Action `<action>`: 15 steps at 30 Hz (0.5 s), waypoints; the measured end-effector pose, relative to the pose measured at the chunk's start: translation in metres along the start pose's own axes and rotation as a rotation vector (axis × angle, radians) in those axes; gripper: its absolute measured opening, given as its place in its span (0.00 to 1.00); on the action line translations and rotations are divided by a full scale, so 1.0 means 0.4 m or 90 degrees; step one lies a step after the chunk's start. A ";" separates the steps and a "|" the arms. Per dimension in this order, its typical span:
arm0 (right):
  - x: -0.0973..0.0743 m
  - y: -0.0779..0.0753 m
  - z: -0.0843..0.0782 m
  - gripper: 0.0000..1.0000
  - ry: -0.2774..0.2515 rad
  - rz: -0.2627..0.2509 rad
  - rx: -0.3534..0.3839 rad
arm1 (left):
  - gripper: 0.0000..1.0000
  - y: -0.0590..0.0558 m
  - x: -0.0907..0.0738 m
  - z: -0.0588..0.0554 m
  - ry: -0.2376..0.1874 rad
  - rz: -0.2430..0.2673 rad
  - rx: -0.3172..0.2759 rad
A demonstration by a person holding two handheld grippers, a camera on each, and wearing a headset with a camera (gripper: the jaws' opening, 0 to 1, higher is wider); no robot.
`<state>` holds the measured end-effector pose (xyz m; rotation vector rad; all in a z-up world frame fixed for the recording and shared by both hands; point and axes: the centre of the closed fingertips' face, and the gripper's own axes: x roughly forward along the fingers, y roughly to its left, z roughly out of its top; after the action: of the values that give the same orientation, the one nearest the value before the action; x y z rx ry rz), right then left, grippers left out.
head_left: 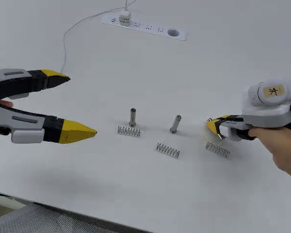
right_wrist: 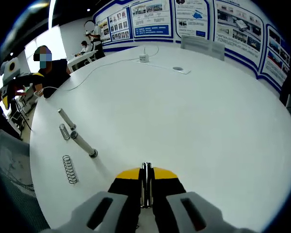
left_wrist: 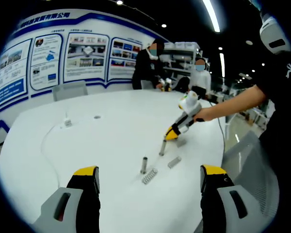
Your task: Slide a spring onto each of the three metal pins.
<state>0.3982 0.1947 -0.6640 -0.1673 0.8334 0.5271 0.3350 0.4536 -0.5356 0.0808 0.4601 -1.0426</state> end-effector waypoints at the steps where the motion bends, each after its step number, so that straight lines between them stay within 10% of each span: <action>1: -0.002 0.000 0.001 0.08 -0.002 0.000 -0.002 | 0.87 0.000 0.001 0.000 0.000 -0.001 0.000; 15: -0.033 0.003 0.011 0.08 -0.028 0.001 -0.010 | 0.87 -0.006 0.003 0.008 -0.002 -0.008 0.007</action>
<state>0.3930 0.1922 -0.6511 -0.1693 0.7865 0.5376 0.3346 0.4507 -0.5329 0.0851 0.4523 -1.0578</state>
